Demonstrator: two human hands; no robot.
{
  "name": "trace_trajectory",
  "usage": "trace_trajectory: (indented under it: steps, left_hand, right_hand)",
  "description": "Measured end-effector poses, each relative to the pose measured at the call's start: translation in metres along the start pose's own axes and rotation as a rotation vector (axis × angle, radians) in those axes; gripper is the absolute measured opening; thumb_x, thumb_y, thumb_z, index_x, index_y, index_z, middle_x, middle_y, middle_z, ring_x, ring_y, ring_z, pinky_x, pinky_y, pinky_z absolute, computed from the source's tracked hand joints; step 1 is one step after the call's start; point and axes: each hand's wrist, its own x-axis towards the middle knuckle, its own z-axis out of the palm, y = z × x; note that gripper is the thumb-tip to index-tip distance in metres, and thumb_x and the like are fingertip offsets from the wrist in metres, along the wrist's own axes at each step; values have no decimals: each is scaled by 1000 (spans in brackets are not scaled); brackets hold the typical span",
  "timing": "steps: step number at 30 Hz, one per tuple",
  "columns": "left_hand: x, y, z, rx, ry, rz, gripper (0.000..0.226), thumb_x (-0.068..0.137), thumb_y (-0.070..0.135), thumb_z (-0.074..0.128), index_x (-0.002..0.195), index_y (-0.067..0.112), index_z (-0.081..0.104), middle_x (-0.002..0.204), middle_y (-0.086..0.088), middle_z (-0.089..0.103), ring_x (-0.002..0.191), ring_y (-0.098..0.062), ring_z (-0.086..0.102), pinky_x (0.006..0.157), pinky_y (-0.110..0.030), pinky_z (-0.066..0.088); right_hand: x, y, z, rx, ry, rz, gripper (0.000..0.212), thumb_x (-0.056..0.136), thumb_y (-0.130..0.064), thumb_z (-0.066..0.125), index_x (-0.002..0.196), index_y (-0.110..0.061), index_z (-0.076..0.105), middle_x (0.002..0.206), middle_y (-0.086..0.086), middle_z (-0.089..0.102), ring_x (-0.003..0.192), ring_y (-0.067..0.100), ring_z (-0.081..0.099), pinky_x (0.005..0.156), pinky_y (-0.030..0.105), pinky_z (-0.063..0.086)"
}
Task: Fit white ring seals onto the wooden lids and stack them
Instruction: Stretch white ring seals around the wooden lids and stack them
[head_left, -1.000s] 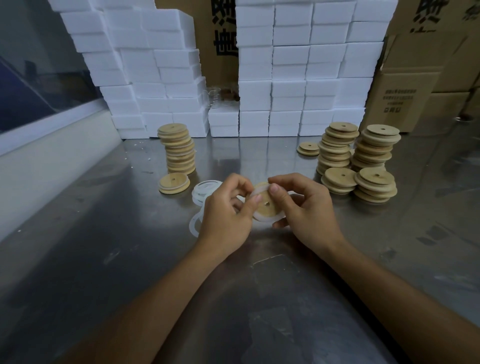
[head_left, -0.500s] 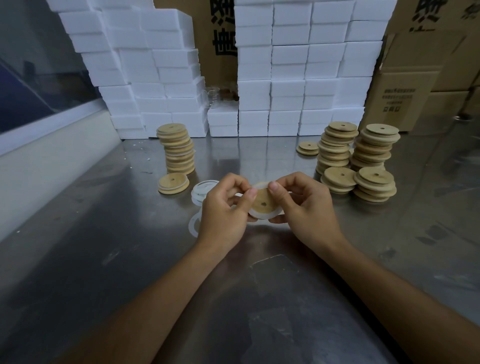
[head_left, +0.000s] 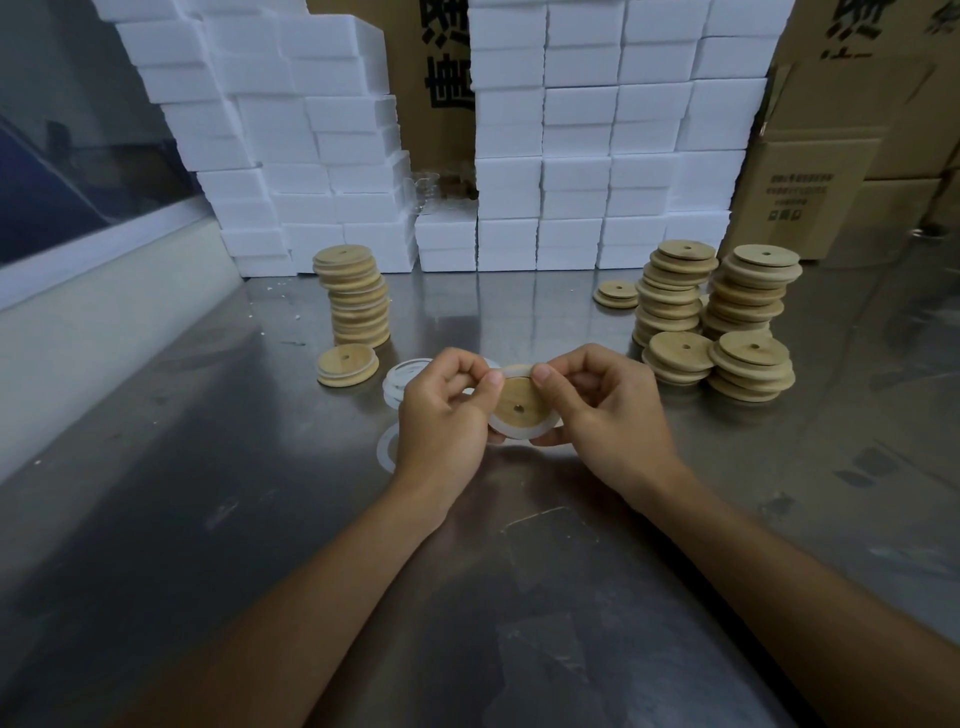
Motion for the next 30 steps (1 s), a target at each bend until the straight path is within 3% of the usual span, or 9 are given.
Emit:
trace_trajectory:
  steps: [6, 12, 16, 21, 24, 27, 30]
  left_hand:
    - [0, 2, -1, 16, -4, 15, 26, 93, 11, 63, 72, 26, 59, 81, -14, 72, 81, -38, 70, 70, -60, 58]
    - [-1, 5, 0, 6, -12, 18, 17, 83, 19, 64, 69, 26, 58, 83, -23, 68, 87, -51, 62, 78, -67, 52]
    - [0, 5, -1, -3, -16, -3, 31, 87, 4, 64, 66, 25, 58, 84, -22, 68, 88, -49, 63, 82, -66, 51]
    - [1, 6, -2, -19, -26, -15, 30, 87, -2, 64, 67, 19, 59, 86, -26, 66, 90, -49, 63, 84, -65, 51]
    - [2, 6, -3, -27, -50, -15, 25, 87, -2, 63, 70, 16, 59, 86, -29, 64, 90, -52, 60, 82, -66, 51]
    - [1, 3, -5, 112, -60, 115, 14, 83, 5, 63, 76, 17, 58, 79, -15, 68, 82, -35, 65, 76, -50, 54]
    - [0, 1, -10, 366, -120, 316, 16, 83, 18, 58, 99, 21, 59, 82, 6, 71, 80, -9, 66, 68, -24, 52]
  right_hand:
    - [-1, -1, -1, 5, -11, -15, 12, 90, -13, 69, 89, -2, 67, 82, 12, 74, 75, 23, 74, 55, 39, 61]
    - [-1, -1, -3, -56, -21, -20, 11, 89, -12, 70, 87, -2, 66, 79, 8, 73, 74, 20, 73, 58, 40, 62]
    - [-1, -2, -5, 7, -45, 43, 13, 89, -6, 69, 86, 6, 64, 74, 9, 73, 68, 19, 73, 52, 34, 60]
    - [0, -5, -9, 54, -83, 83, 14, 89, -1, 67, 88, 11, 61, 81, 20, 73, 73, 29, 73, 59, 44, 62]
    - [-1, -5, -9, 42, -87, 65, 11, 88, -1, 67, 87, 8, 62, 79, 15, 73, 70, 22, 73, 57, 37, 61]
    - [-2, -2, -7, -50, -79, -25, 7, 87, -1, 69, 82, -2, 64, 78, 8, 74, 71, 14, 73, 56, 27, 58]
    - [-1, 0, -8, -221, -88, -160, 12, 87, -2, 70, 81, -11, 64, 86, 3, 74, 82, 11, 72, 71, 28, 60]
